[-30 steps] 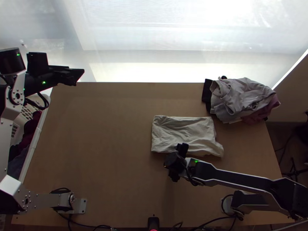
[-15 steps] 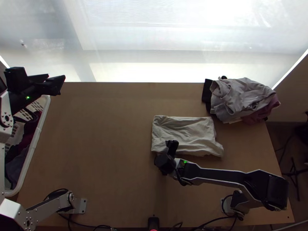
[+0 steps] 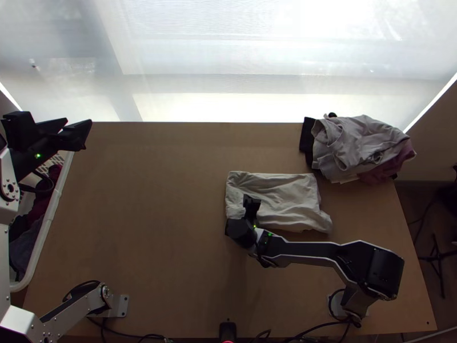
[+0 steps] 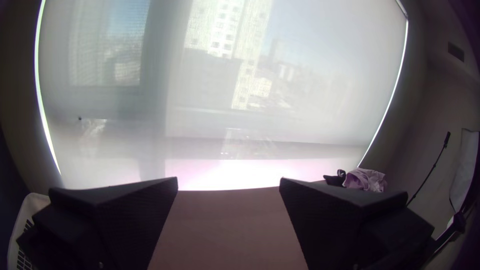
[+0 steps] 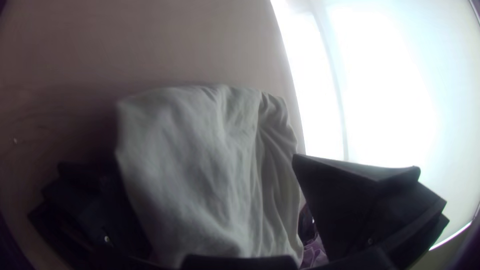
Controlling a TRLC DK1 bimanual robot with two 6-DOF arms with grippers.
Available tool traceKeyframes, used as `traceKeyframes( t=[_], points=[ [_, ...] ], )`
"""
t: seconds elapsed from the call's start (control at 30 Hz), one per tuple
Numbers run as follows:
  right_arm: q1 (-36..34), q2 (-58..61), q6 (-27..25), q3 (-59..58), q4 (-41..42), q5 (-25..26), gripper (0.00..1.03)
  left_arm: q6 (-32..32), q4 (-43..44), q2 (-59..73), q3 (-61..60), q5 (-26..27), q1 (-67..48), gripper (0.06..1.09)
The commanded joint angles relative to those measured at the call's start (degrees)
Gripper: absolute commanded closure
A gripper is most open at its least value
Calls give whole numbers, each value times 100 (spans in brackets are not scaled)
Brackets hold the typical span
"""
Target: Fold the t-shirt
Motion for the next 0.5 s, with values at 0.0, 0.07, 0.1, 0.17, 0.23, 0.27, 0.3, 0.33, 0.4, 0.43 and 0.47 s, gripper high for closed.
traceKeyframes(
  t=[0.0,0.07,0.1,0.17,0.23,0.27,0.3,0.33,0.4,0.43,0.47],
  points=[
    [-359,492,-504,173,324,136,4,-76,61,-47,-128,90,39,10],
    [-491,615,-627,279,324,136,5,-84,88,-56,-189,98,30,10],
    [-561,677,-680,349,324,136,6,-93,88,-65,-207,98,30,10],
    [-658,756,-680,490,324,136,25,-128,88,-82,-224,98,39,10],
    [-667,756,-698,578,464,84,59,-155,96,-109,-224,98,48,10],
    [-675,756,-733,622,491,4,79,-190,96,-109,-207,98,48,10],
    [-675,782,-733,683,526,-13,99,-207,96,-117,-189,98,48,10],
    [-693,773,-706,736,587,-4,100,-207,96,-126,-180,98,74,10],
    [-737,624,-601,824,605,-4,100,-243,79,-135,-136,98,118,10],
    [-772,466,-548,850,605,-4,100,-260,79,-179,-136,98,135,10],
    [-816,299,-495,912,605,-4,100,-330,79,-196,-128,98,188,10]
  ],
)
